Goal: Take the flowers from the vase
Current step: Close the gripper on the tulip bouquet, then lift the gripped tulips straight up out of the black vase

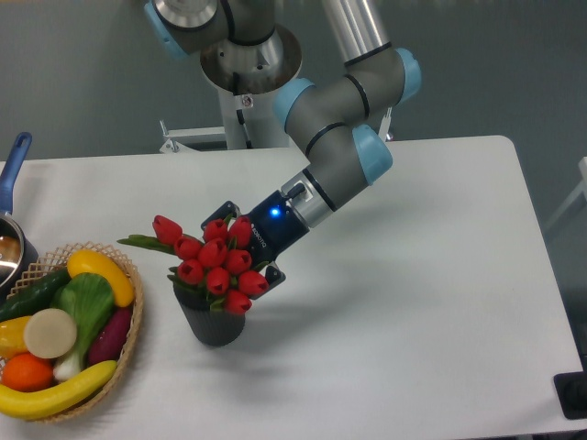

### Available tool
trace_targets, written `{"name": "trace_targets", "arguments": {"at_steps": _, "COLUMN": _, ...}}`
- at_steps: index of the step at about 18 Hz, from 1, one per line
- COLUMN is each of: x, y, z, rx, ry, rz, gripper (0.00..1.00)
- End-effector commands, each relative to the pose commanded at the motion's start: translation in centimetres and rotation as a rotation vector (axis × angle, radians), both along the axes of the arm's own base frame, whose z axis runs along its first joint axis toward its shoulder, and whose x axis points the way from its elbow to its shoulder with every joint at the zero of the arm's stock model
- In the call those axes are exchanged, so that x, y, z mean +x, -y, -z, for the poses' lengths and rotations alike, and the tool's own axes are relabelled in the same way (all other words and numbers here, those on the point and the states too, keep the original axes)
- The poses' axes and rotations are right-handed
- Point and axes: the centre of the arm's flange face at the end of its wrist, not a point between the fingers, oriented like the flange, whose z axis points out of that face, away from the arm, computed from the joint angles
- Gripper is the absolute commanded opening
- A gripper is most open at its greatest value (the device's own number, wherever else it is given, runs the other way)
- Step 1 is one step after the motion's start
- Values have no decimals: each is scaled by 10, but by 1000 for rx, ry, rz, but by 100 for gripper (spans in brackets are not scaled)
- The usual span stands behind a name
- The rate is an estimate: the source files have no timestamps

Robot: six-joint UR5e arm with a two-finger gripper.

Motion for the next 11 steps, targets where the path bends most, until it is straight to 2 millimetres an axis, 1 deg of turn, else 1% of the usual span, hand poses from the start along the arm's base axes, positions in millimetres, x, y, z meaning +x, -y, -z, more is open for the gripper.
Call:
{"name": "trace_targets", "arguments": {"at_steps": 4, "x": -3, "y": 2, "z": -5, "rx": -17, "ry": 27, "rz": -22, "gripper": 40}}
{"name": "trace_targets", "arguments": {"at_steps": 6, "x": -2, "y": 1, "z": -4, "rx": -23, "ry": 37, "rz": -25, "gripper": 37}}
{"name": "trace_targets", "arguments": {"at_steps": 9, "x": -3, "y": 2, "z": -9, "rx": -29, "ry": 46, "rz": -35, "gripper": 37}}
{"name": "trace_targets", "arguments": {"at_steps": 11, "x": 0, "y": 3, "z": -26, "rx": -32, "ry": 53, "rz": -49, "gripper": 38}}
